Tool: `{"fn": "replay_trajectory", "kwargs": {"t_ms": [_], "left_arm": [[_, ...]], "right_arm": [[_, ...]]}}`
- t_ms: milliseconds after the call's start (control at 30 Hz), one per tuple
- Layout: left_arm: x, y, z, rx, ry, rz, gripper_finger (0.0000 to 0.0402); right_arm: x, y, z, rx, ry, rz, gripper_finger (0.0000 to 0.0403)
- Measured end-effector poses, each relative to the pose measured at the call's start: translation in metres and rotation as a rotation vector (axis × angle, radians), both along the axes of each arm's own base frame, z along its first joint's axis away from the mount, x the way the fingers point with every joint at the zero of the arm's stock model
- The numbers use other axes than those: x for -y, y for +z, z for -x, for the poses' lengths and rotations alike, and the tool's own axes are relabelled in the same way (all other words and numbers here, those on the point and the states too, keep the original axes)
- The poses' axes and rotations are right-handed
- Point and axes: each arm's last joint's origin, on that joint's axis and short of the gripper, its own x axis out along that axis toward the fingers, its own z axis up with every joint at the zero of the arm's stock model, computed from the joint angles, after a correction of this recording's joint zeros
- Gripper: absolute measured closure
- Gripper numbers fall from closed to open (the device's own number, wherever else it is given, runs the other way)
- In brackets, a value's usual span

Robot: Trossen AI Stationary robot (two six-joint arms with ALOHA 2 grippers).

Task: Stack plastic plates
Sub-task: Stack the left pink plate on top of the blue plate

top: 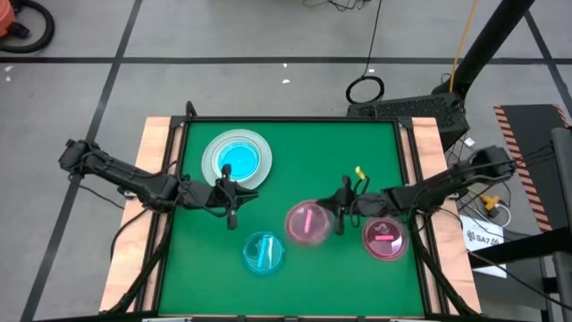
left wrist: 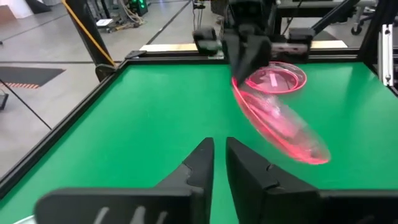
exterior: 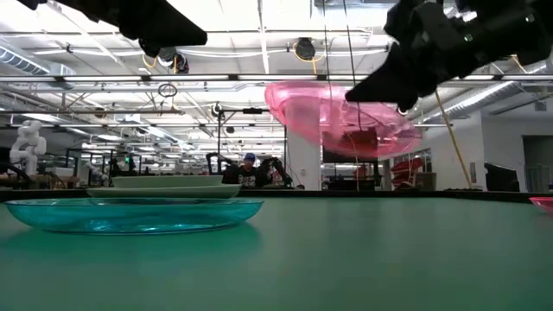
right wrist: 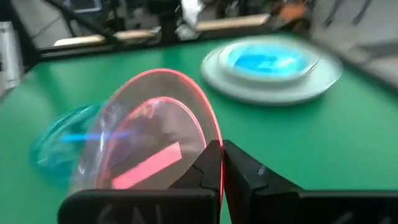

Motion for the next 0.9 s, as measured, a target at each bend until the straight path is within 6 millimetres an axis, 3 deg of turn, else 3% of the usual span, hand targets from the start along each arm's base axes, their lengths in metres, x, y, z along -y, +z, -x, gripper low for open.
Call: {"fn": "replay_trajectory", "kwargs": {"t_ms": [433, 900], "left_arm": [[-0.004, -0.001, -0.003, 0.009, 0.021, 0.022, 0.0187], [-0.008, -0.026, -0.038, 0.041, 0.086, 0.086, 0.0172]], "right_arm": [[0.015, 0.030, -0.007, 0.187, -0.120, 0.407, 0.0402], [0.014, 0.034, -0.033, 0.161, -0.145, 0.672, 0.0403]]}}
